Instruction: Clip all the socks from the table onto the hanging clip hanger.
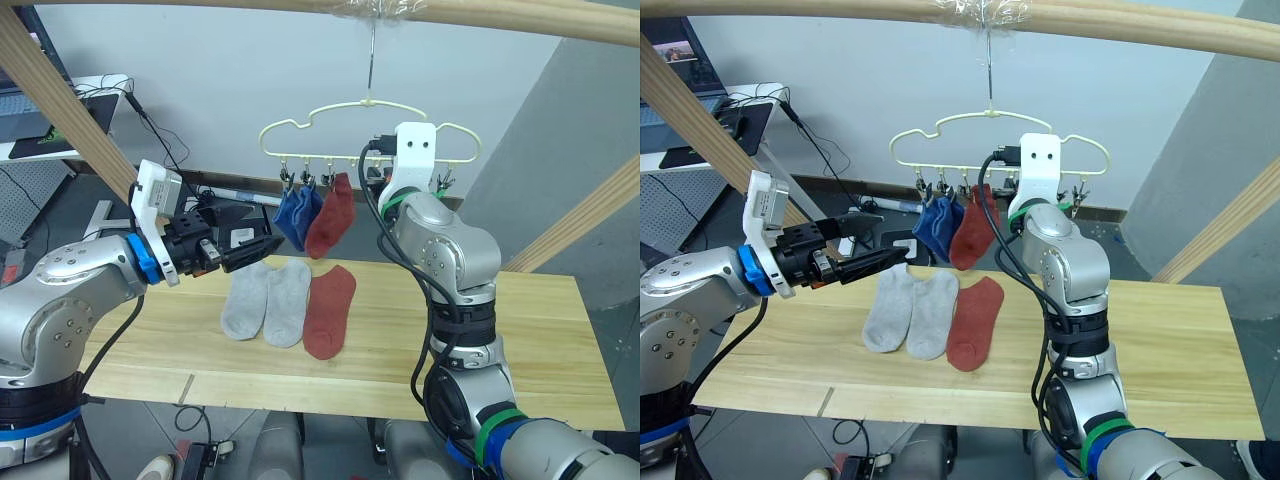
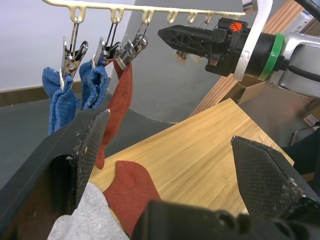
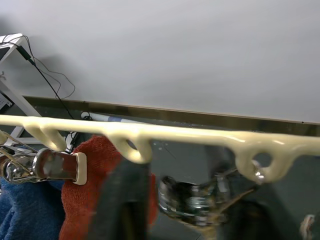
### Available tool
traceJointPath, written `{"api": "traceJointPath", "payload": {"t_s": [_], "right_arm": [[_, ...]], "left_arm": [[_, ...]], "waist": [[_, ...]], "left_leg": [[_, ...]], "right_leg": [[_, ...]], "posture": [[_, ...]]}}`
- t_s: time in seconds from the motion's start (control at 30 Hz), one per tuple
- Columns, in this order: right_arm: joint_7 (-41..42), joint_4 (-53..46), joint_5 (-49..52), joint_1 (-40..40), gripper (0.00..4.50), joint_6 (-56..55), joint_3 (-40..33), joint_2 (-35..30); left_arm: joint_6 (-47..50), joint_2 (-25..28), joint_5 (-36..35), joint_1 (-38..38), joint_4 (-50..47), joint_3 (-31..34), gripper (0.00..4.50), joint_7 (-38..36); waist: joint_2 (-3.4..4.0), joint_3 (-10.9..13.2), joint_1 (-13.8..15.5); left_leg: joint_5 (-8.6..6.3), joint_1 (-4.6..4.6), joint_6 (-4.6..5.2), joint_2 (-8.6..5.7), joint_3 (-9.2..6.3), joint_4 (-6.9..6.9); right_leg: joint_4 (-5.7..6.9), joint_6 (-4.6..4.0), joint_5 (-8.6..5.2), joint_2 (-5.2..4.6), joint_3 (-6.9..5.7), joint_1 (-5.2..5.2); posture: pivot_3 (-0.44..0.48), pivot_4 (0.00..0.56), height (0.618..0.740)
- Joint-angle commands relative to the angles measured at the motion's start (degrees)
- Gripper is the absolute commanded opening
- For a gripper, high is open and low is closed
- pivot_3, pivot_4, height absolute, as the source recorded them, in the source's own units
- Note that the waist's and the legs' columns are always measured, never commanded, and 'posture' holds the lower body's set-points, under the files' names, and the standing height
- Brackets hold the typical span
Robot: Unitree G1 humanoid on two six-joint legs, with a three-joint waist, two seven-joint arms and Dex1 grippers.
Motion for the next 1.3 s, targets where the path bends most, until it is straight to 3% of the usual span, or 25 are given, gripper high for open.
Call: {"api": "traceJointPath", "payload": {"t_s": [0.03, 0.1, 0.4, 0.6, 0.93, 1.17, 1.3], "right_arm": [[-0.3, -1.1, 0.1, -1.7, 0.37, -1.6, 0.3, 1.4], [-0.4, -1.1, 0.1, -1.7, 0.09, -1.6, 0.2, 1.4], [-0.8, -1.0, -0.3, -1.9, 0.09, -1.8, 0.2, 0.8], [-0.8, -1.7, -0.2, -1.7, 0.09, -1.0, 0.6, 0.4], [-0.5, -2.6, 0.3, -1.8, 0.09, -0.4, 1.1, 0.8], [-0.6, -3.1, 0.3, -1.8, 0.09, -0.1, 1.2, 0.9], [-0.8, -3.3, 0.3, -1.7, 0.09, 0.1, 1.2, 1.1]], "left_arm": [[-1.2, 0.3, -0.2, 0.2, -2.0, 1.8, 4.5, -0.1], [-1.2, 0.3, -0.2, 0.3, -2.1, 1.7, 4.5, -0.1], [0.3, 0.7, 2.8, 1.8, -3.0, -1.8, 4.5, 1.3], [0.3, -1.9, 8.5, 1.4, 0.1, -9.9, 4.5, 3.5], [-12.8, -17.0, 29.4, -4.4, 17.7, -28.0, 4.5, 8.5], [-19.6, -25.0, 37.7, -9.3, 29.5, -33.2, 4.5, 8.3], [-20.2, -26.8, 42.1, -11.5, 34.8, -35.7, 4.5, 7.8]], "waist": [[0.0, 0.0, 0.0], [0.0, 0.0, 0.0], [0.0, 0.0, 0.0], [0.03, 0.0, 0.0], [0.04, 0.0, 0.1], [0.04, 0.0, -0.1], [0.04, 0.0, -0.2]], "left_leg": [[0.0, 0.0, 0.0, 0.0, 0.0, 0.0], [0.0, 0.0, 0.0, 0.0, 0.0, 0.0], [0.0, 0.0, 0.0, 0.0, 0.0, 0.0], [0.0, 0.0, 0.0, -0.01, 0.01, 0.0], [0.0, -0.06, 0.0, -0.03, 0.06, -0.01], [0.0, -0.08, 0.0, -0.03, 0.06, 0.0], [0.0, -0.09, 0.0, -0.03, 0.08, 0.0]], "right_leg": [[0.0, -0.01, 0.0, 0.0, 0.0, 0.0], [0.0, -0.01, 0.01, 0.0, 0.0, 0.0], [0.0, -0.02, 0.01, 0.0, 0.01, -0.01], [0.0, -0.01, 0.0, -0.01, 0.01, -0.01], [0.02, -0.18, 0.11, -0.02, 0.03, -0.09], [0.06, -0.18, 0.11, -0.01, 0.03, -0.12], [0.05, -0.18, 0.11, -0.02, 0.05, -0.12]], "posture": [[0.121, 0.271, 0.74], [0.119, 0.271, 0.74], [0.112, 0.275, 0.74], [0.1, 0.276, 0.74], [0.079, 0.276, 0.74], [0.058, 0.274, 0.74], [0.048, 0.276, 0.74]]}}
